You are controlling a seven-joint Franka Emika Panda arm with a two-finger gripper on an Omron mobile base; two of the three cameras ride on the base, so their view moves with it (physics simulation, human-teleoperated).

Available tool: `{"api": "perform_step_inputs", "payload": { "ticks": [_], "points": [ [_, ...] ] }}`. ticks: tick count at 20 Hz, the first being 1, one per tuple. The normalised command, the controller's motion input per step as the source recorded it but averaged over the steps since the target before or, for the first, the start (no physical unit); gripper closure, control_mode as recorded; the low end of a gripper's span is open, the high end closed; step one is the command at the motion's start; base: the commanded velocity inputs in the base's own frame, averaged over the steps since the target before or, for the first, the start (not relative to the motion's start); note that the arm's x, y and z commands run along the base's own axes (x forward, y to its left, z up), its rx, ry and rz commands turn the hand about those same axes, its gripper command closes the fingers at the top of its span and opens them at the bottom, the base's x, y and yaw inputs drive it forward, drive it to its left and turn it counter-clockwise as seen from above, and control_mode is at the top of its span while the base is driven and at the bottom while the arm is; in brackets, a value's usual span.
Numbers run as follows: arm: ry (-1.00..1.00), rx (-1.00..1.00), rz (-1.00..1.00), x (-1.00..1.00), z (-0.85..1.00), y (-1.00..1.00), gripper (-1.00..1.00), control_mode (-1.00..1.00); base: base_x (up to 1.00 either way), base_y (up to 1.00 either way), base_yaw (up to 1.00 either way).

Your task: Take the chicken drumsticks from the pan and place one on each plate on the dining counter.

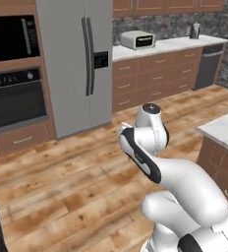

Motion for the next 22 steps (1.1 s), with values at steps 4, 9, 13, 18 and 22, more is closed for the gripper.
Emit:
{"api": "perform_step_inputs", "payload": {
  "ticks": [4, 9, 13, 18, 22],
  "points": [
    [0.00, 0.00, 0.00, 0.00, 0.00, 0.00, 1.00, 1.00, 0.90, 0.00, -0.37],
    [0.00, 0.00, 0.00, 0.00, 0.00, 0.00, 1.00, 1.00, 0.89, 0.06, -0.41],
    [0.00, 0.00, 0.00, 0.00, 0.00, 0.00, 1.00, 1.00, 0.90, 0.07, -0.40],
    [0.00, 0.00, 0.00, 0.00, 0.00, 0.00, 1.00, 1.00, 0.83, 0.09, -0.48],
    [0.00, 0.00, 0.00, 0.00, 0.00, 0.00, 1.00, 1.00, 0.82, 0.11, -0.49]
  ]
}}
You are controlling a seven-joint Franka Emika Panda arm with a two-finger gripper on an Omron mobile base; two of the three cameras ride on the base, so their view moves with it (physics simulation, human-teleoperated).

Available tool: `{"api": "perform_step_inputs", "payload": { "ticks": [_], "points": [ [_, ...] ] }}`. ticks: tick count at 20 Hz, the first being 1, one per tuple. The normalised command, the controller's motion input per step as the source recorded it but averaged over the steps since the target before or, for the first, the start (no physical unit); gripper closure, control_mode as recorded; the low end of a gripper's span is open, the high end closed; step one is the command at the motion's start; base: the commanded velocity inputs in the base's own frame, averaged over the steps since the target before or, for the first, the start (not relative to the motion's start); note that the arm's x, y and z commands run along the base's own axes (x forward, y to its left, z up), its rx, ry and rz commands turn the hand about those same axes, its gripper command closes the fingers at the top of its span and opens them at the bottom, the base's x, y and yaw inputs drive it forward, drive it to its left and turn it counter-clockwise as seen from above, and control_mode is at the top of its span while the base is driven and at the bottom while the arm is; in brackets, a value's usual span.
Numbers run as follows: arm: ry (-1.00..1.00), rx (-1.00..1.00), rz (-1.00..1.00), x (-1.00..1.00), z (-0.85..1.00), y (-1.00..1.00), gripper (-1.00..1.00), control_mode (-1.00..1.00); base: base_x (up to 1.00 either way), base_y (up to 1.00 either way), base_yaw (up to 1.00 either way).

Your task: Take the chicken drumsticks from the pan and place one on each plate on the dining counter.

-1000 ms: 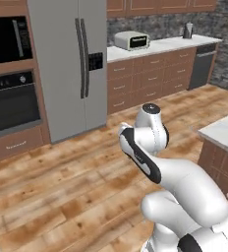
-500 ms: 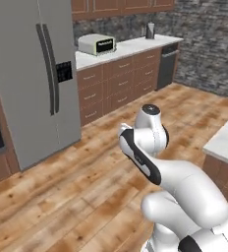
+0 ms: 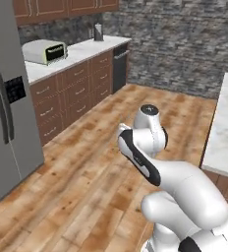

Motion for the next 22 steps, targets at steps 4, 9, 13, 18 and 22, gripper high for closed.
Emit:
{"api": "perform_step_inputs", "payload": {
  "ticks": [4, 9, 13, 18, 22],
  "points": [
    [0.00, 0.00, 0.00, 0.00, 0.00, 0.00, 1.00, 1.00, 0.78, 0.20, -0.56],
    [0.00, 0.00, 0.00, 0.00, 0.00, 0.00, 1.00, 1.00, 0.81, 0.41, -0.58],
    [0.00, 0.00, 0.00, 0.00, 0.00, 0.00, 1.00, 1.00, 0.84, 0.48, -0.56],
    [0.00, 0.00, 0.00, 0.00, 0.00, 0.00, 1.00, 1.00, 0.85, 0.48, -0.55],
    [0.00, 0.00, 0.00, 0.00, 0.00, 0.00, 1.00, 1.00, 0.87, 0.50, -0.53]
  ]
}}
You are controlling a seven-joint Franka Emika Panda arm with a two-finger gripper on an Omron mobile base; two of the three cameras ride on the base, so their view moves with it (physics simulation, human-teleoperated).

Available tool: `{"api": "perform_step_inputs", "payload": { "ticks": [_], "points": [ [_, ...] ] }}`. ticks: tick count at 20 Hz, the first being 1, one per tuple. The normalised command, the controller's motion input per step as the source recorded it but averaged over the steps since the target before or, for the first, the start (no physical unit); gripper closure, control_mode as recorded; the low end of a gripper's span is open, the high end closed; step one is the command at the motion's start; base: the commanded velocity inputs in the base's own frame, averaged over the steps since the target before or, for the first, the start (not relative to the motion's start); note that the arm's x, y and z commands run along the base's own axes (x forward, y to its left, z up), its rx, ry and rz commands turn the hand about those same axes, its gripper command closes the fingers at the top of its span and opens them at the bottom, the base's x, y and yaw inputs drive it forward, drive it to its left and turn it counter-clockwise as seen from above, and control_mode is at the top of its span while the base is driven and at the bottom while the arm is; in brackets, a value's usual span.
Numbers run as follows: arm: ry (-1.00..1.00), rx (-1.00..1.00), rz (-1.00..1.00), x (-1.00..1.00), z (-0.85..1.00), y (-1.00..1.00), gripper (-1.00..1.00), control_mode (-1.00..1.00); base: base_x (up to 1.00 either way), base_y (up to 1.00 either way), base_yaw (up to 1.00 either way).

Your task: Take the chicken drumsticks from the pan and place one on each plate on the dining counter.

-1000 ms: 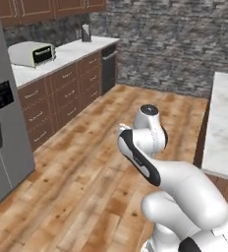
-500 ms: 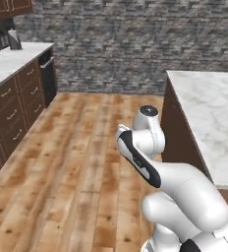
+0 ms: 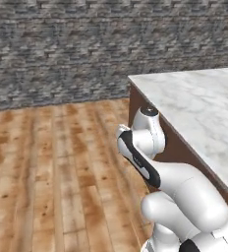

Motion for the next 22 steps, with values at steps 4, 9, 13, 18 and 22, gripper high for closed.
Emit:
{"api": "perform_step_inputs", "payload": {
  "ticks": [4, 9, 13, 18, 22],
  "points": [
    [0.00, 0.00, 0.00, 0.00, 0.00, 0.00, 1.00, 1.00, 0.90, 0.51, -0.50],
    [0.00, 0.00, 0.00, 0.00, 0.00, 0.00, 1.00, 1.00, 0.90, 0.55, -0.46],
    [0.00, 0.00, 0.00, 0.00, 0.00, 0.00, 1.00, 1.00, 0.88, 0.62, -0.38],
    [0.00, 0.00, 0.00, 0.00, 0.00, 0.00, 1.00, 1.00, 0.84, 0.76, -0.24],
    [0.00, 0.00, 0.00, 0.00, 0.00, 0.00, 1.00, 1.00, 0.79, 0.85, -0.16]
  ]
}}
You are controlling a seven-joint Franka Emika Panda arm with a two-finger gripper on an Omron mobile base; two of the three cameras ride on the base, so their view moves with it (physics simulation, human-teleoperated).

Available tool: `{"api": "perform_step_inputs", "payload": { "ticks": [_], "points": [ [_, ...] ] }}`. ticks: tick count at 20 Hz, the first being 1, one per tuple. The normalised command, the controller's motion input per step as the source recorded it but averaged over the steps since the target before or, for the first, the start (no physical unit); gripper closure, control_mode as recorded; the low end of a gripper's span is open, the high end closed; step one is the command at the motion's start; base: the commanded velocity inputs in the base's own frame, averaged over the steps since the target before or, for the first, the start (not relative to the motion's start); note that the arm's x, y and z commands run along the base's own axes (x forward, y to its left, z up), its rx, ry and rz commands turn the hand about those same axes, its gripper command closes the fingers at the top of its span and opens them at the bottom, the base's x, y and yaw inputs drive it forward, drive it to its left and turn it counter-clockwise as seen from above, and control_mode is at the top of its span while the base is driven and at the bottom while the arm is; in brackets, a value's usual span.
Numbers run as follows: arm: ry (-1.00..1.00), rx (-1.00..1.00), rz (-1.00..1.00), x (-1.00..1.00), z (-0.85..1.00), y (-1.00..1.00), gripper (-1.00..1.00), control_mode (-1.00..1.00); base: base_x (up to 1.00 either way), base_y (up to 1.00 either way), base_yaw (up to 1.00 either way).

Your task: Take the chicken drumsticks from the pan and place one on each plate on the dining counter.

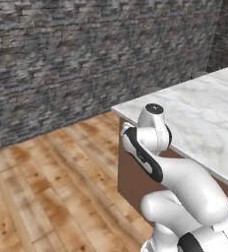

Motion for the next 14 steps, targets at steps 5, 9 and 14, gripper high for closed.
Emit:
{"api": "perform_step_inputs", "payload": {
  "ticks": [5, 9, 14],
  "points": [
    [0.00, 0.00, 0.00, 0.00, 0.00, 0.00, 1.00, 1.00, 0.79, 0.84, -0.19],
    [0.00, 0.00, 0.00, 0.00, 0.00, 0.00, 1.00, 1.00, 0.78, 0.83, -0.20],
    [0.00, 0.00, 0.00, 0.00, 0.00, 0.00, 1.00, 1.00, 0.80, 0.79, -0.25]
  ]
}}
